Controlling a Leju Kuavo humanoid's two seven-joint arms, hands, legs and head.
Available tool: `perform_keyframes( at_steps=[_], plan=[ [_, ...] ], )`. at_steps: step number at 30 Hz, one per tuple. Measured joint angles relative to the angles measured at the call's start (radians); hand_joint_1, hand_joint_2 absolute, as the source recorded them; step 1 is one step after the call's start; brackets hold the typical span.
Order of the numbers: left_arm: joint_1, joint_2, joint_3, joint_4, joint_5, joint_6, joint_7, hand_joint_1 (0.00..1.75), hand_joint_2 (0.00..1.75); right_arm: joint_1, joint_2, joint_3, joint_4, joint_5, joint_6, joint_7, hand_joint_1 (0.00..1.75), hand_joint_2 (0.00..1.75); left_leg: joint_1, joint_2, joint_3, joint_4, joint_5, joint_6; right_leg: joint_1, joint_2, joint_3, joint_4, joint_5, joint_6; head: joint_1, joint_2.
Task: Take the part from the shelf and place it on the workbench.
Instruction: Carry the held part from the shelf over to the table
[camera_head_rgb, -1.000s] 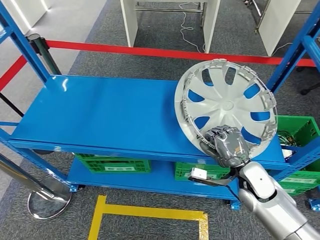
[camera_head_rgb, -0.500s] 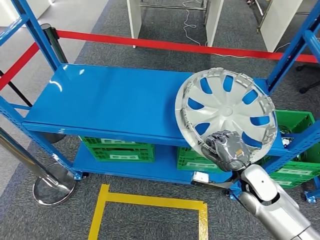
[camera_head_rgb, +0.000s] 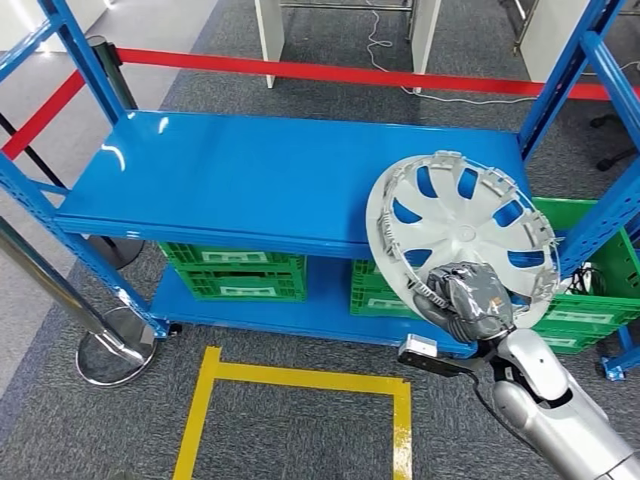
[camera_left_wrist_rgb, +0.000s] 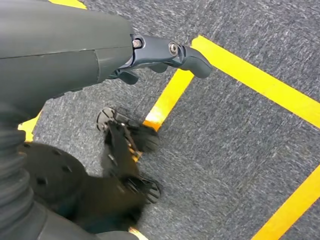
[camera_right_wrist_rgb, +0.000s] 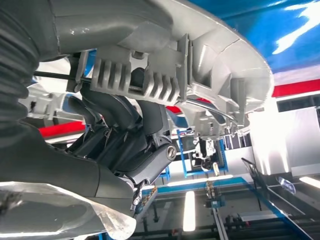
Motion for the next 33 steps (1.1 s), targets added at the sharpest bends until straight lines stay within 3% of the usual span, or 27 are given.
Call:
perform_keyframes(
  at_steps=[2, 4, 6, 8, 9, 10, 11, 12, 13, 14, 16, 18, 19, 20, 21, 24, 25, 26, 27, 28, 29, 30, 32, 33],
  plan=[
    [-0.004, 0.0, 0.0, 0.0, 0.0, 0.0, 0.0, 0.0, 1.75, 0.003, -0.002, -0.005, -0.002, -0.002, 0.0, -0.001, 1.75, 1.75, -0.007, -0.001, 0.053, -0.094, -0.014, 0.008, -0.002, -0.003, -0.007, -0.004, 0.019, 0.014, 0.001, 0.0],
    [-0.004, -0.001, 0.0, 0.0, -0.001, 0.0, 0.001, 0.0, 1.75, 0.006, -0.003, -0.008, -0.003, -0.002, 0.0, -0.002, 1.75, 1.75, -0.01, 0.0, 0.049, -0.114, 0.0, 0.015, -0.007, -0.004, -0.012, -0.011, 0.034, 0.028, 0.0, 0.0],
    [-0.002, -0.001, 0.0, 0.0, 0.0, 0.0, 0.003, 0.0, 1.75, 0.011, -0.005, -0.011, -0.003, -0.002, 0.0, -0.004, 1.75, 1.75, -0.009, 0.002, 0.03, -0.122, 0.027, 0.028, -0.009, 0.0, -0.03, 0.016, -0.013, 0.035, 0.003, 0.0],
    [-0.001, -0.001, 0.0, 0.0, 0.001, 0.0, 0.004, 0.0, 1.75, 0.014, -0.006, -0.014, -0.003, -0.002, 0.0, -0.006, 1.75, 1.75, -0.01, 0.004, 0.0, -0.123, 0.053, 0.039, -0.009, 0.006, -0.066, 0.124, -0.117, 0.039, 0.006, 0.0],
    [-0.001, -0.001, 0.0, 0.0, 0.001, 0.0, 0.005, 0.0, 1.75, 0.015, -0.007, -0.015, -0.003, -0.002, 0.0, -0.006, 1.75, 1.75, -0.011, 0.004, -0.017, -0.122, 0.065, 0.04, -0.008, 0.008, -0.08, 0.192, -0.155, 0.041, 0.007, 0.0],
    [-0.001, -0.002, 0.0, 0.0, 0.001, -0.001, 0.006, 0.0, 1.75, 0.017, -0.007, -0.016, -0.003, -0.002, 0.0, -0.006, 1.75, 1.75, -0.012, 0.004, -0.035, -0.119, 0.078, 0.041, -0.008, 0.009, -0.086, 0.251, -0.17, 0.043, 0.007, 0.0],
    [-0.001, -0.003, 0.0, 0.001, 0.001, -0.002, 0.007, 0.0, 1.75, 0.018, -0.007, -0.016, -0.003, -0.002, 0.0, -0.006, 1.75, 1.75, -0.013, 0.005, -0.053, -0.116, 0.089, 0.04, -0.007, 0.009, -0.079, 0.282, -0.158, 0.044, 0.007, 0.0],
    [-0.001, -0.004, 0.0, 0.001, 0.001, -0.002, 0.008, 0.0, 1.75, 0.019, -0.007, -0.016, -0.003, -0.002, 0.0, -0.006, 1.75, 1.75, -0.013, 0.005, -0.071, -0.111, 0.099, 0.039, -0.007, 0.009, -0.056, 0.278, -0.129, 0.045, 0.007, 0.0],
    [-0.002, -0.004, 0.0, 0.001, 0.001, -0.004, 0.008, 0.0, 1.75, 0.02, -0.007, -0.017, -0.003, -0.002, 0.001, -0.007, 1.75, 1.75, -0.013, 0.005, -0.09, -0.103, 0.108, 0.036, -0.008, 0.009, -0.014, 0.239, -0.098, 0.045, 0.007, 0.0],
    [-0.002, -0.004, 0.0, 0.001, 0.001, -0.005, 0.008, 0.0, 1.75, 0.019, -0.008, -0.017, -0.003, -0.001, 0.002, -0.008, 1.75, 1.75, -0.013, 0.005, -0.106, -0.094, 0.115, 0.033, -0.008, 0.009, 0.04, 0.174, -0.088, 0.045, 0.007, 0.0],
    [-0.003, -0.005, 0.0, 0.001, 0.0, -0.009, 0.008, 0.0, 1.75, 0.018, -0.009, -0.019, -0.004, 0.002, 0.008, -0.011, 1.75, 1.75, -0.016, 0.004, -0.131, -0.075, 0.127, 0.024, -0.006, 0.011, 0.143, 0.032, -0.113, 0.041, 0.007, 0.0],
    [-0.003, -0.006, 0.0, 0.001, -0.001, -0.011, 0.008, 0.0, 1.75, 0.019, -0.01, -0.021, -0.005, 0.007, 0.015, -0.015, 1.75, 1.75, -0.017, 0.004, -0.143, -0.067, 0.143, 0.016, -0.001, 0.012, 0.173, -0.025, -0.137, 0.03, 0.007, 0.0],
    [-0.003, -0.006, 0.0, 0.001, -0.002, -0.012, 0.009, 0.0, 1.75, 0.02, -0.011, -0.021, -0.005, 0.01, 0.018, -0.017, 1.75, 1.75, -0.017, 0.003, -0.148, -0.066, 0.15, 0.011, -0.003, 0.011, 0.162, -0.024, -0.134, 0.022, 0.008, 0.0],
    [-0.002, -0.006, 0.0, 0.002, -0.002, -0.012, 0.009, 0.0, 1.75, 0.02, -0.011, -0.021, -0.005, 0.012, 0.021, -0.018, 1.75, 1.75, -0.015, 0.003, -0.154, -0.06, 0.14, 0.004, -0.004, 0.009, 0.152, -0.022, -0.125, 0.014, 0.007, 0.0],
    [-0.001, -0.006, 0.0, 0.002, -0.002, -0.012, 0.009, 0.0, 1.75, 0.02, -0.012, -0.021, -0.005, 0.014, 0.023, -0.018, 1.75, 1.75, -0.014, 0.002, -0.162, -0.039, 0.111, -0.003, -0.006, 0.007, 0.143, -0.021, -0.115, 0.006, 0.006, 0.0],
    [0.0, -0.006, 0.0, 0.002, -0.002, -0.012, 0.009, 0.0, 1.75, 0.019, -0.012, -0.021, -0.004, 0.016, 0.025, -0.018, 1.75, 1.75, -0.005, 0.003, -0.196, 0.124, -0.04, -0.02, -0.006, 0.004, 0.105, -0.019, -0.08, -0.009, 0.001, 0.0],
    [0.0, -0.006, 0.0, 0.002, -0.002, -0.012, 0.009, 0.0, 1.75, 0.019, -0.013, -0.021, -0.004, 0.017, 0.027, -0.018, 1.75, 1.75, -0.003, 0.003, -0.202, 0.182, -0.061, -0.022, -0.006, 0.003, 0.088, -0.018, -0.07, -0.009, 0.001, 0.0],
    [-0.001, -0.006, 0.0, 0.002, -0.002, -0.012, 0.009, 0.0, 1.75, 0.019, -0.013, -0.021, -0.004, 0.018, 0.029, -0.019, 1.75, 1.75, -0.001, 0.003, -0.198, 0.219, -0.056, -0.024, -0.005, 0.003, 0.072, -0.016, -0.059, -0.009, 0.001, 0.0],
    [-0.001, -0.006, 0.0, 0.002, -0.001, -0.012, 0.009, 0.0, 1.75, 0.019, -0.014, -0.021, -0.004, 0.02, 0.032, -0.02, 1.75, 1.75, 0.0, 0.003, -0.183, 0.224, -0.028, -0.023, -0.005, 0.002, 0.057, -0.015, -0.05, -0.008, 0.001, 0.0],
    [-0.001, -0.006, 0.0, 0.002, 0.0, -0.012, 0.009, 0.0, 1.75, 0.018, -0.014, -0.021, -0.004, 0.023, 0.036, -0.021, 1.75, 1.75, 0.0, 0.004, -0.154, 0.198, 0.006, -0.02, -0.004, 0.0, 0.044, -0.013, -0.041, -0.007, 0.0, 0.0],
    [-0.001, -0.006, 0.0, 0.002, 0.001, -0.013, 0.009, 0.0, 1.75, 0.018, -0.014, -0.02, -0.004, 0.025, 0.04, -0.023, 1.75, 1.75, -0.001, 0.009, -0.112, 0.143, 0.031, -0.016, -0.003, -0.003, 0.034, -0.012, -0.033, -0.006, 0.001, 0.0],
    [-0.003, -0.005, 0.0, 0.002, 0.001, -0.014, 0.009, 0.0, 1.75, 0.017, -0.014, -0.02, -0.004, 0.026, 0.042, -0.023, 1.75, 1.75, -0.004, 0.019, -0.062, 0.068, 0.036, -0.01, -0.001, -0.006, 0.028, -0.011, -0.026, -0.004, 0.0, 0.0],
    [-0.009, -0.005, 0.0, 0.002, 0.001, -0.014, 0.009, 0.0, 1.75, 0.014, -0.017, -0.018, -0.003, 0.031, 0.049, -0.024, 1.75, 1.75, -0.01, 0.036, 0.015, -0.061, 0.011, 0.002, 0.002, -0.017, 0.021, -0.009, -0.014, 0.005, 0.001, 0.0],
    [-0.013, -0.005, 0.0, 0.002, 0.0, -0.014, 0.01, 0.0, 1.75, 0.012, -0.019, -0.017, -0.003, 0.035, 0.052, -0.024, 1.75, 1.75, -0.012, 0.036, 0.029, -0.095, -0.001, 0.008, 0.003, -0.024, 0.019, -0.009, -0.007, 0.012, 0.001, 0.0]
  ],
)
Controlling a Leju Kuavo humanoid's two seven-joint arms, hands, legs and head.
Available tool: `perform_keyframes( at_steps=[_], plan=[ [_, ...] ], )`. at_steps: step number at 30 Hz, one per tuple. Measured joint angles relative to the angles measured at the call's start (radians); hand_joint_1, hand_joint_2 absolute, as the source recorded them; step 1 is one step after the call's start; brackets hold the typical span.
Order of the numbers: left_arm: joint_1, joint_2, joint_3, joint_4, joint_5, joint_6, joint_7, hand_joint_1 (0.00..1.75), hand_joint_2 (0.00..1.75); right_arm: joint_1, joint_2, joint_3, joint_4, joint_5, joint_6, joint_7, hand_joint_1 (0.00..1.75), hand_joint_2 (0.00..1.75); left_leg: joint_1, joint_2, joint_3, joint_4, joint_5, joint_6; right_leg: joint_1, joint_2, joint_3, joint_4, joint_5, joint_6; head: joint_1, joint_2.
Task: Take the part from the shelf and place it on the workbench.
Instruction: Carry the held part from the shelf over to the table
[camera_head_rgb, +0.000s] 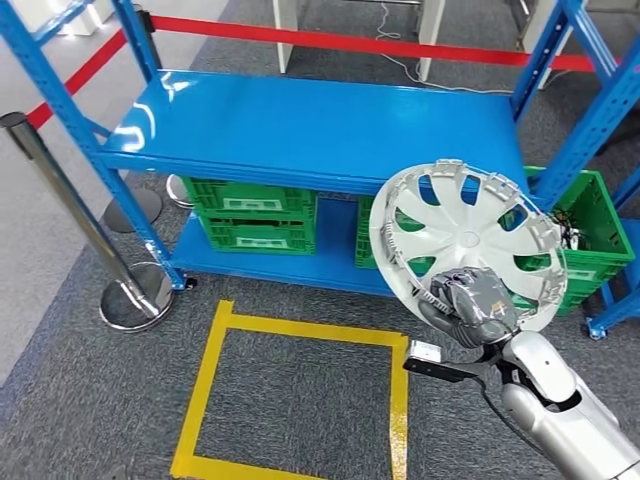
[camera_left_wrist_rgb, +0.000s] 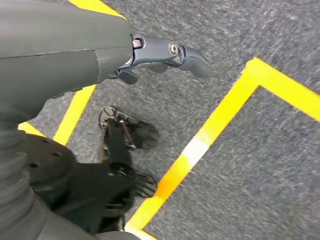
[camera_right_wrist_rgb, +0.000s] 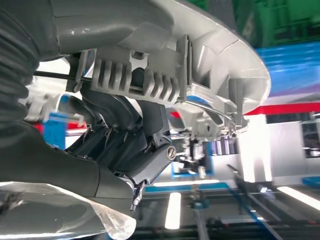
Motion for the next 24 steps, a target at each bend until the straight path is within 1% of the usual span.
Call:
perform_keyframes(
  at_steps=[1, 2, 3, 4, 6, 7, 8, 9, 10, 11, 12, 13, 14, 15, 16, 17, 18, 19, 20, 21, 22, 23, 24],
  plan=[
    [-0.002, 0.0, 0.0, 0.0, -0.001, 0.0, 0.001, 0.0, 1.75, -0.003, -0.002, 0.002, 0.001, 0.004, 0.003, 0.0, 1.75, 1.75, -0.001, -0.006, 0.001, -0.013, -0.001, 0.006, -0.001, -0.008, -0.003, -0.001, 0.006, 0.007, 0.0, 0.0],
    [-0.003, 0.0, 0.0, 0.0, -0.002, 0.0, 0.001, 0.0, 1.75, -0.007, -0.003, 0.004, 0.001, 0.006, 0.005, -0.001, 1.75, 1.75, 0.0, -0.013, -0.003, -0.017, 0.006, 0.011, -0.003, -0.01, -0.009, 0.001, 0.005, 0.013, 0.0, 0.0],
    [-0.001, 0.0, 0.0, 0.0, -0.003, 0.0, 0.002, 0.0, 1.75, -0.01, -0.004, 0.006, 0.002, 0.008, 0.006, -0.001, 1.75, 1.75, 0.001, -0.02, -0.008, -0.02, 0.016, 0.018, -0.004, -0.006, -0.019, 0.016, -0.01, 0.017, 0.001, 0.0],
    [0.0, 0.0, 0.0, 0.0, -0.004, 0.001, 0.003, 0.0, 1.75, -0.012, -0.005, 0.008, 0.003, 0.009, 0.007, 0.0, 1.75, 1.75, 0.002, -0.025, -0.014, -0.023, 0.026, 0.024, -0.005, 0.004, -0.036, 0.054, -0.038, 0.02, 0.001, 0.0],
    [0.002, 0.0, 0.0, 0.0, -0.006, -0.001, 0.005, 0.0, 1.75, -0.014, -0.008, 0.011, 0.006, 0.012, 0.007, 0.004, 1.75, 1.75, 0.001, -0.038, -0.032, -0.022, 0.041, 0.033, -0.004, 0.026, -0.088, 0.184, -0.116, 0.023, 0.002, 0.0],
    [0.002, -0.001, 0.0, 0.0, -0.009, -0.001, 0.005, 0.0, 1.75, -0.013, -0.009, 0.013, 0.008, 0.015, 0.007, 0.008, 1.75, 1.75, 0.0, -0.045, -0.041, -0.02, 0.047, 0.034, -0.003, 0.03, -0.109, 0.247, -0.145, 0.023, 0.002, 0.0],
    [0.002, -0.001, 0.0, 0.0, -0.011, -0.002, 0.005, 0.0, 1.75, -0.012, -0.01, 0.015, 0.009, 0.017, 0.007, 0.012, 1.75, 1.75, -0.002, -0.053, -0.049, -0.018, 0.052, 0.034, -0.003, 0.033, -0.116, 0.282, -0.156, 0.023, 0.002, 0.0],
    [0.002, -0.002, 0.0, 0.0, -0.014, -0.003, 0.005, 0.0, 1.75, -0.009, -0.01, 0.017, 0.01, 0.02, 0.007, 0.016, 1.75, 1.75, -0.002, -0.062, -0.056, -0.014, 0.056, 0.033, -0.002, 0.034, -0.105, 0.279, -0.15, 0.023, 0.002, 0.0],
    [0.002, -0.002, 0.0, 0.0, -0.016, -0.003, 0.005, 0.0, 1.75, -0.006, -0.01, 0.019, 0.011, 0.023, 0.007, 0.02, 1.75, 1.75, -0.002, -0.072, -0.062, -0.01, 0.058, 0.032, -0.002, 0.037, -0.071, 0.233, -0.128, 0.021, 0.002, 0.0],
    [0.003, -0.003, 0.0, 0.0, -0.018, -0.003, 0.005, 0.0, 1.75, -0.003, -0.012, 0.02, 0.011, 0.026, 0.007, 0.024, 1.75, 1.75, -0.002, -0.081, -0.066, -0.005, 0.059, 0.031, -0.003, 0.048, -0.025, 0.161, -0.101, 0.018, 0.002, 0.0],
    [0.002, -0.004, 0.0, 0.0, -0.019, -0.003, 0.005, 0.0, 1.75, 0.0, -0.013, 0.02, 0.011, 0.03, 0.007, 0.028, 1.75, 1.75, -0.003, -0.09, -0.072, 0.002, 0.059, 0.029, -0.005, 0.069, 0.02, 0.091, -0.084, 0.015, 0.002, 0.0],
    [0.002, -0.005, 0.0, 0.0, -0.02, -0.003, 0.005, 0.0, 1.75, 0.004, -0.016, 0.02, 0.01, 0.034, 0.006, 0.032, 1.75, 1.75, -0.004, -0.098, -0.079, 0.009, 0.06, 0.026, -0.007, 0.088, 0.053, 0.036, -0.074, 0.012, 0.001, 0.0],
    [0.002, -0.005, 0.0, 0.0, -0.02, -0.003, 0.005, 0.0, 1.75, 0.01, -0.018, 0.02, 0.008, 0.039, 0.006, 0.036, 1.75, 1.75, -0.003, -0.107, -0.087, 0.015, 0.062, 0.021, -0.008, 0.102, 0.069, 0.01, -0.075, 0.009, 0.001, 0.0],
    [0.004, -0.006, 0.0, 0.0, -0.02, -0.003, 0.005, 0.0, 1.75, 0.017, -0.021, 0.02, 0.007, 0.045, 0.006, 0.041, 1.75, 1.75, -0.002, -0.116, -0.095, 0.018, 0.066, 0.015, -0.008, 0.106, 0.073, 0.005, -0.079, 0.006, 0.0, 0.0],
    [0.007, -0.006, 0.0, 0.0, -0.02, -0.003, 0.005, 0.0, 1.75, 0.024, -0.024, 0.02, 0.004, 0.05, 0.006, 0.045, 1.75, 1.75, -0.001, -0.126, -0.1, 0.021, 0.069, 0.009, -0.007, 0.097, 0.071, 0.004, -0.076, 0.002, 0.0, 0.0],
    [0.011, -0.007, 0.0, 0.0, -0.02, -0.003, 0.005, 0.0, 1.75, 0.03, -0.025, 0.02, 0.0, 0.056, 0.006, 0.048, 1.75, 1.75, 0.0, -0.128, -0.104, 0.024, 0.068, 0.004, -0.008, 0.085, 0.071, 0.002, -0.074, -0.003, 0.001, 0.0],
    [0.014, -0.007, 0.0, 0.0, -0.02, -0.003, 0.005, 0.0, 1.75, 0.034, -0.026, 0.02, -0.004, 0.06, 0.006, 0.051, 1.75, 1.75, -0.001, -0.116, -0.111, 0.036, 0.058, -0.002, -0.009, 0.074, 0.072, 0.0, -0.071, -0.008, -0.002, 0.0],
    [0.015, -0.006, 0.0, 0.0, -0.02, -0.004, 0.005, 0.0, 1.75, 0.038, -0.026, 0.02, -0.009, 0.063, 0.007, 0.053, 1.75, 1.75, -0.002, -0.097, -0.125, 0.066, 0.038, -0.009, -0.011, 0.061, 0.072, -0.002, -0.069, -0.013, -0.004, 0.0],
    [0.015, -0.006, 0.0, 0.0, -0.019, -0.005, 0.005, 0.0, 1.75, 0.04, -0.027, 0.021, -0.012, 0.067, 0.009, 0.054, 1.75, 1.75, 0.0, -0.072, -0.148, 0.119, 0.006, -0.017, -0.012, 0.048, 0.072, -0.003, -0.068, -0.017, -0.006, 0.0],
    [0.014, -0.006, 0.0, 0.0, -0.018, -0.006, 0.004, 0.0, 1.75, 0.041, -0.027, 0.022, -0.014, 0.07, 0.012, 0.054, 1.75, 1.75, 0.004, -0.054, -0.178, 0.186, -0.028, -0.024, -0.012, 0.035, 0.071, -0.003, -0.068, -0.018, -0.009, 0.0],
    [0.014, -0.006, 0.0, 0.0, -0.016, -0.008, 0.004, 0.0, 1.75, 0.041, -0.026, 0.024, -0.014, 0.074, 0.016, 0.053, 1.75, 1.75, 0.008, -0.045, -0.207, 0.253, -0.055, -0.03, -0.012, 0.021, 0.07, -0.003, -0.068, -0.019, -0.009, 0.0],
    [0.015, -0.006, 0.0, 0.0, -0.015, -0.009, 0.004, 0.0, 1.75, 0.038, -0.026, 0.026, -0.014, 0.077, 0.021, 0.053, 1.75, 1.75, 0.013, -0.042, -0.225, 0.297, -0.067, -0.034, -0.011, 0.008, 0.069, -0.003, -0.068, -0.019, -0.009, 0.0],
    [0.016, -0.006, 0.0, 0.0, -0.014, -0.01, 0.004, 0.0, 1.75, 0.035, -0.024, 0.029, -0.014, 0.08, 0.025, 0.051, 1.75, 1.75, 0.016, -0.04, -0.226, 0.305, -0.06, -0.037, -0.012, -0.004, 0.069, -0.002, -0.068, -0.019, -0.009, 0.0]
  ],
)
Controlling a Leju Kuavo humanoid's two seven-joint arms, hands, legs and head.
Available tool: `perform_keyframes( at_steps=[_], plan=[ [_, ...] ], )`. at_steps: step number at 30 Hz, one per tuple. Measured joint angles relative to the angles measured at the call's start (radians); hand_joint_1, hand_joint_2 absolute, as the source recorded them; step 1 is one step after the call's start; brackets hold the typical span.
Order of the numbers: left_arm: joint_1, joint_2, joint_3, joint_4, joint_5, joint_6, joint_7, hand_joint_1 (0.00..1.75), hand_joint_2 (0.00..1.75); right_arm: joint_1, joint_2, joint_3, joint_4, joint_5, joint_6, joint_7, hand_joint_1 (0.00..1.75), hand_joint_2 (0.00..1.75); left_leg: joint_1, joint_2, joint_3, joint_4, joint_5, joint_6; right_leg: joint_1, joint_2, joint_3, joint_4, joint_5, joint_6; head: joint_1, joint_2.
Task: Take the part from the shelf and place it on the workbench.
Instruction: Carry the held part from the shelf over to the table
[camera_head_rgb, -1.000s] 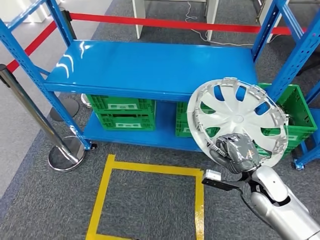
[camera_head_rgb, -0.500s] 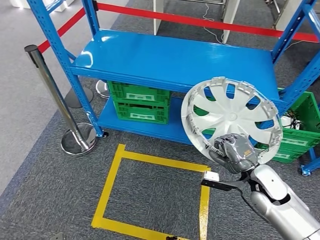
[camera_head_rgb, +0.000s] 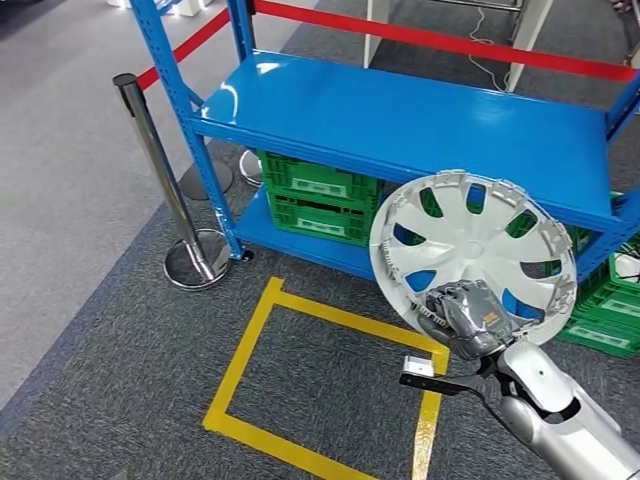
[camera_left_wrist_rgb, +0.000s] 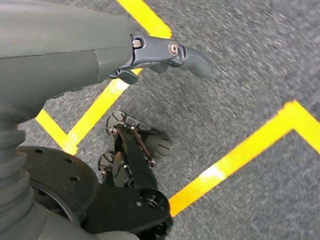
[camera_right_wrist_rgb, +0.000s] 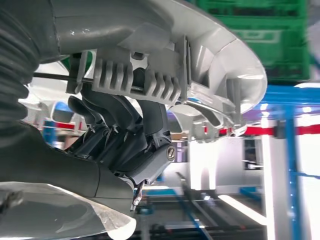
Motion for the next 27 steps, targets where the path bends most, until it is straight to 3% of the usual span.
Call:
perform_keyframes(
  at_steps=[2, 4, 6, 8, 10, 12, 14, 15, 16, 17, 19, 21, 23, 24, 25, 27],
  plan=[
    [0.001, 0.0, 0.0, 0.0, 0.0, -0.002, 0.0, 0.0, 1.75, -0.009, 0.004, 0.007, 0.0, 0.004, 0.006, -0.003, 1.75, 1.75, 0.003, 0.015, 0.051, -0.099, 0.062, 0.001, 0.0, -0.022, 0.003, 0.0, -0.001, 0.001, 0.0, 0.0],
    [-0.001, 0.0, 0.0, 0.0, 0.0, -0.002, 0.0, 0.0, 1.75, -0.019, 0.006, 0.012, 0.001, 0.006, 0.008, -0.004, 1.75, 1.75, -0.005, 0.056, 0.116, -0.233, 0.113, 0.009, 0.003, -0.043, 0.005, 0.001, -0.003, 0.006, 0.0, 0.0],
    [-0.002, 0.0, 0.0, 0.0, 0.0, -0.002, 0.0, 0.0, 1.75, -0.028, 0.007, 0.017, 0.003, 0.006, 0.009, -0.004, 1.75, 1.75, -0.013, 0.076, 0.133, -0.284, 0.122, 0.018, 0.008, -0.064, 0.004, 0.001, -0.003, 0.014, 0.001, 0.0],
    [0.0, 0.001, 0.001, 0.0, 0.0, -0.001, -0.001, 0.0, 1.75, -0.038, 0.009, 0.024, 0.005, 0.006, 0.009, -0.004, 1.75, 1.75, -0.013, 0.056, 0.126, -0.289, 0.129, 0.032, 0.008, -0.078, 0.003, -0.001, -0.005, 0.025, 0.001, 0.0],
    [0.001, 0.002, 0.001, 0.0, 0.0, -0.001, -0.002, 0.0, 1.75, -0.046, 0.011, 0.028, 0.006, 0.006, 0.009, -0.004, 1.75, 1.75, -0.009, 0.034, 0.125, -0.298, 0.138, 0.047, 0.003, -0.04, -0.013, 0.03, -0.033, 0.032, 0.003, 0.0],
    [-0.002, 0.002, 0.002, 0.0, 0.0, -0.002, -0.003, 0.0, 1.75, -0.05, 0.011, 0.032, 0.008, 0.006, 0.01, -0.004, 1.75, 1.75, -0.009, 0.013, 0.123, -0.301, 0.144, 0.057, 0.001, 0.018, -0.068, 0.149, -0.096, 0.033, 0.008, 0.0],
    [-0.004, 0.002, 0.002, 0.0, 0.0, -0.003, -0.003, 0.0, 1.75, -0.049, 0.011, 0.038, 0.012, 0.006, 0.01, -0.004, 1.75, 1.75, -0.012, -0.011, 0.12, -0.3, 0.146, 0.061, 0.003, 0.037, -0.131, 0.279, -0.14, 0.034, 0.01, 0.0],
    [-0.003, 0.001, 0.002, 0.0, 0.0, -0.003, -0.003, 0.0, 1.75, -0.049, 0.012, 0.04, 0.014, 0.006, 0.01, -0.004, 1.75, 1.75, -0.014, -0.023, 0.12, -0.299, 0.146, 0.061, 0.003, 0.038, -0.142, 0.298, -0.135, 0.033, 0.01, 0.0],
    [-0.003, 0.001, 0.002, 0.0, 0.0, -0.003, -0.003, 0.0, 1.75, -0.049, 0.012, 0.043, 0.015, 0.006, 0.01, -0.004, 1.75, 1.75, -0.014, -0.035, 0.12, -0.298, 0.147, 0.061, 0.003, 0.039, -0.134, 0.275, -0.111, 0.033, 0.01, 0.0],
    [-0.003, 0.001, 0.002, 0.0, 0.0, -0.003, -0.003, 0.0, 1.75, -0.049, 0.012, 0.044, 0.016, 0.006, 0.01, -0.004, 1.75, 1.75, -0.013, -0.048, 0.12, -0.295, 0.146, 0.061, 0.002, 0.045, -0.109, 0.219, -0.074, 0.032, 0.01, 0.0],
    [-0.004, 0.001, 0.002, 0.0, 0.0, -0.003, -0.003, 0.0, 1.75, -0.05, 0.012, 0.046, 0.018, 0.006, 0.01, -0.004, 1.75, 1.75, -0.013, -0.073, 0.111, -0.281, 0.143, 0.054, -0.006, 0.089, -0.044, 0.086, -0.021, 0.033, 0.01, 0.0],
    [-0.006, 0.001, 0.002, 0.0, -0.001, -0.003, -0.003, 0.0, 1.75, -0.049, 0.013, 0.048, 0.02, 0.007, 0.009, -0.002, 1.75, 1.75, -0.012, -0.096, 0.094, -0.269, 0.145, 0.043, -0.01, 0.123, -0.018, 0.032, -0.016, 0.033, 0.009, 0.0],
    [-0.004, 0.0, 0.002, 0.0, -0.002, -0.004, -0.003, 0.0, 1.75, -0.048, 0.014, 0.052, 0.021, 0.01, 0.009, -0.001, 1.75, 1.75, -0.01, -0.117, 0.083, -0.267, 0.151, 0.031, -0.009, 0.107, -0.019, 0.032, -0.015, 0.027, 0.009, 0.0],
    [-0.001, 0.0, 0.002, 0.0, -0.003, -0.003, -0.003, 0.0, 1.75, -0.048, 0.015, 0.053, 0.022, 0.011, 0.008, 0.0, 1.75, 1.75, -0.011, -0.113, 0.079, -0.262, 0.148, 0.026, -0.01, 0.096, -0.018, 0.03, -0.013, 0.022, 0.009, 0.0],
    [0.0, 0.0, 0.002, 0.0, -0.004, -0.003, -0.004, 0.0, 1.75, -0.048, 0.016, 0.055, 0.022, 0.012, 0.008, 0.001, 1.75, 1.75, -0.012, -0.094, 0.07, -0.242, 0.135, 0.02, -0.012, 0.082, -0.015, 0.028, -0.011, 0.015, 0.005, 0.0],
    [-0.003, -0.001, 0.002, 0.0, -0.005, -0.003, -0.004, 0.0, 1.75, -0.047, 0.017, 0.056, 0.022, 0.011, 0.007, 0.003, 1.75, 1.75, -0.011, -0.034, 0.026, -0.145, 0.081, 0.008, -0.009, 0.053, -0.011, 0.025, -0.011, 0.006, -0.002, 0.0]
  ],
)
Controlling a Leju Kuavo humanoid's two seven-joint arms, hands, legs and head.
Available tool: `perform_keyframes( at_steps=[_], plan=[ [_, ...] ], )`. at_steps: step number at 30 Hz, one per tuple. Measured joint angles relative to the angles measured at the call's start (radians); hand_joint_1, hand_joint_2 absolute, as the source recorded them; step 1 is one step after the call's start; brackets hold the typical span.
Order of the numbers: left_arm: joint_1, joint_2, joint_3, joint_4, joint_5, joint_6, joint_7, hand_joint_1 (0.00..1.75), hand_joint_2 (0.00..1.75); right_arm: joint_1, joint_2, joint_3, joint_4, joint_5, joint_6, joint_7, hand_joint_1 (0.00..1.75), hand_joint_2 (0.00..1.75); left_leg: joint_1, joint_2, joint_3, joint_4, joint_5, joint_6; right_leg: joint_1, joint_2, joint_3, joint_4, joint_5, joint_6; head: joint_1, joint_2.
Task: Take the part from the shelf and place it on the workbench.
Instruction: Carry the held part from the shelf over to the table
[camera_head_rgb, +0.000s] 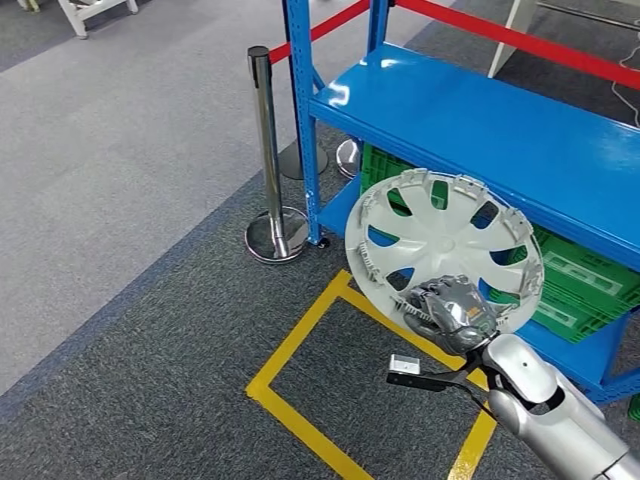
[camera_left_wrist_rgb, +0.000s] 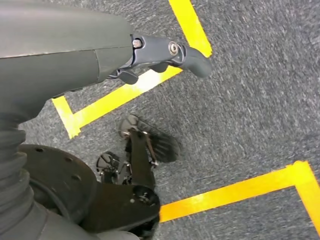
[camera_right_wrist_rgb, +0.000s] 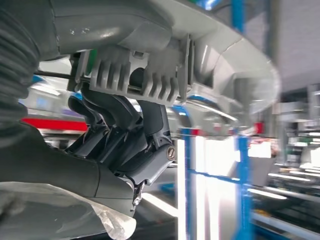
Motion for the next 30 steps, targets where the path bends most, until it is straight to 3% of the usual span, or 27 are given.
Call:
perform_keyframes(
  at_steps=[2, 3, 4, 5, 7, 9, 11, 12, 14, 16, 17, 18, 19, 21, 22, 24, 26, 27, 28, 30],
  plan=[
    [-0.002, 0.0, 0.0, 0.0, 0.0, 0.0, -0.001, 0.0, 1.75, 0.002, 0.0, 0.001, 0.0, 0.0, 0.0, 0.001, 1.75, 1.75, 0.006, 0.031, -0.058, 0.127, -0.053, -0.008, 0.005, -0.03, 0.001, 0.0, -0.002, -0.004, -0.003, 0.0],
    [-0.001, 0.0, 0.0, 0.0, 0.0, 0.0, -0.001, 0.0, 1.75, 0.001, 0.001, 0.002, 0.0, 0.001, 0.0, 0.001, 1.75, 1.75, 0.008, 0.035, -0.07, 0.156, -0.057, -0.009, 0.006, -0.043, 0.001, 0.0, -0.003, -0.005, -0.003, 0.0],
    [0.0, 0.001, 0.001, 0.0, 0.0, 0.0, -0.001, 0.0, 1.75, -0.001, 0.001, 0.004, 0.0, 0.001, -0.001, 0.001, 1.75, 1.75, 0.009, 0.037, -0.063, 0.147, -0.042, -0.008, 0.007, -0.056, 0.003, 0.0, -0.004, -0.006, -0.004, 0.0],
    [0.001, 0.001, 0.001, 0.0, 0.001, 0.0, -0.002, 0.0, 1.75, -0.003, 0.002, 0.006, 0.0, 0.002, -0.001, 0.0, 1.75, 1.75, 0.009, 0.041, -0.038, 0.1, -0.012, -0.005, 0.008, -0.067, 0.005, 0.0, -0.006, -0.006, -0.003, 0.0],
    [0.001, 0.004, 0.001, 0.0, 0.002, 0.0, -0.002, 0.0, 1.75, -0.012, 0.006, 0.01, 0.001, 0.004, -0.001, -0.002, 1.75, 1.75, -0.001, 0.074, 0.033, -0.038, 0.046, 0.007, 0.012, -0.088, 0.011, 0.0, -0.011, -0.003, -0.003, 0.0],
    [-0.001, 0.006, 0.002, 0.0, 0.003, 0.0, -0.005, 0.0, 1.75, -0.025, 0.011, 0.016, 0.003, 0.006, -0.001, -0.006, 1.75, 1.75, -0.013, 0.102, 0.067, -0.114, 0.062, 0.02, 0.016, -0.106, 0.012, -0.002, -0.013, 0.004, -0.003, 0.0],
    [0.001, 0.008, 0.004, 0.0, 0.005, 0.0, -0.009, 0.0, 1.75, -0.04, 0.02, 0.025, 0.008, 0.009, 0.0, -0.011, 1.75, 1.75, -0.018, 0.09, 0.067, -0.125, 0.06, 0.03, 0.018, -0.125, 0.016, -0.008, -0.014, 0.014, -0.003, 0.0],
    [0.004, 0.009, 0.005, 0.0, 0.005, 0.0, -0.01, 0.0, 1.75, -0.048, 0.024, 0.029, 0.011, 0.011, 0.0, -0.012, 1.75, 1.75, -0.016, 0.081, 0.07, -0.133, 0.064, 0.035, 0.016, -0.124, 0.017, -0.007, -0.019, 0.019, -0.003, 0.0],
    [0.005, 0.01, 0.007, 0.0, 0.005, 0.0, -0.012, 0.0, 1.75, -0.059, 0.03, 0.037, 0.014, 0.012, 0.0, -0.013, 1.75, 1.75, -0.01, 0.06, 0.079, -0.149, 0.073, 0.048, 0.014, -0.083, -0.002, 0.037, -0.051, 0.025, 0.0, 0.0],
    [0.004, 0.01, 0.008, 0.0, 0.005, 0.0, -0.014, 0.0, 1.75, -0.063, 0.032, 0.042, 0.019, 0.013, 0.0, -0.013, 1.75, 1.75, -0.007, 0.036, 0.083, -0.154, 0.076, 0.055, 0.014, -0.029, -0.065, 0.161, -0.107, 0.025, 0.005, 0.0],
    [0.003, 0.01, 0.008, 0.0, 0.005, 0.0, -0.014, 0.0, 1.75, -0.063, 0.032, 0.044, 0.023, 0.014, 0.0, -0.013, 1.75, 1.75, -0.007, 0.024, 0.083, -0.154, 0.076, 0.056, 0.014, -0.019, -0.1, 0.225, -0.127, 0.026, 0.007, 0.0],
    [0.004, 0.01, 0.008, 0.0, 0.005, 0.0, -0.014, 0.0, 1.75, -0.063, 0.032, 0.046, 0.026, 0.014, 0.0, -0.013, 1.75, 1.75, -0.007, 0.01, 0.083, -0.153, 0.076, 0.056, 0.015, -0.015, -0.126, 0.264, -0.13, 0.027, 0.007, 0.0],
    [0.005, 0.01, 0.009, 0.0, 0.005, 0.0, -0.014, 0.0, 1.75, -0.063, 0.032, 0.049, 0.028, 0.015, 0.0, -0.013, 1.75, 1.75, -0.007, -0.003, 0.084, -0.152, 0.075, 0.056, 0.015, -0.014, -0.136, 0.267, -0.113, 0.028, 0.006, 0.0],
    [0.006, 0.009, 0.009, 0.0, 0.006, 0.0, -0.014, 0.0, 1.75, -0.067, 0.033, 0.054, 0.031, 0.014, 0.0, -0.015, 1.75, 1.75, -0.004, -0.031, 0.084, -0.144, 0.072, 0.052, 0.011, -0.003, -0.101, 0.162, -0.033, 0.029, 0.007, 0.0],
    [0.006, 0.009, 0.01, 0.0, 0.008, 0.0, -0.015, 0.0, 1.75, -0.071, 0.033, 0.056, 0.033, 0.012, 0.0, -0.017, 1.75, 1.75, -0.004, -0.044, 0.082, -0.138, 0.069, 0.048, 0.007, 0.017, -0.073, 0.098, -0.004, 0.03, 0.007, 0.0],
    [0.006, 0.01, 0.014, 0.0, 0.014, 0.0, -0.018, 0.0, 1.75, -0.086, 0.037, 0.063, 0.04, 0.006, 0.0, -0.023, 1.75, 1.75, -0.003, -0.064, 0.069, -0.124, 0.065, 0.038, 0.003, 0.051, -0.036, 0.019, 0.018, 0.028, 0.007, 0.0],
    [0.01, 0.01, 0.021, 0.0, 0.021, 0.001, -0.019, 0.0, 1.75, -0.111, 0.048, 0.074, 0.052, 0.0, 0.0, -0.031, 1.75, 1.75, 0.0, -0.081, 0.058, -0.119, 0.069, 0.027, 0.005, 0.051, -0.031, 0.012, 0.014, 0.019, 0.007, 0.0],
    [0.014, 0.012, 0.026, 0.0, 0.023, 0.002, -0.02, 0.0, 1.75, -0.127, 0.058, 0.081, 0.06, -0.003, 0.0, -0.035, 1.75, 1.75, 0.001, -0.081, 0.054, -0.117, 0.068, 0.022, 0.005, 0.041, -0.031, 0.013, 0.016, 0.015, 0.007, 0.0],
    [0.016, 0.012, 0.029, 0.0, 0.025, 0.004, -0.02, 0.0, 1.75, -0.143, 0.067, 0.087, 0.067, -0.006, 0.001, -0.039, 1.75, 1.75, -0.001, -0.066, 0.049, -0.107, 0.061, 0.016, 0.004, 0.031, -0.029, 0.012, 0.016, 0.009, 0.004, 0.0],
    [0.015, 0.014, 0.035, 0.0, 0.026, 0.007, -0.019, 0.0, 1.75, -0.171, 0.084, 0.098, 0.081, -0.01, 0.001, -0.043, 1.75, 1.75, -0.002, -0.012, 0.012, -0.03, 0.02, 0.004, 0.004, 0.005, -0.024, 0.008, 0.015, -0.001, -0.002, 0.0]
  ],
)
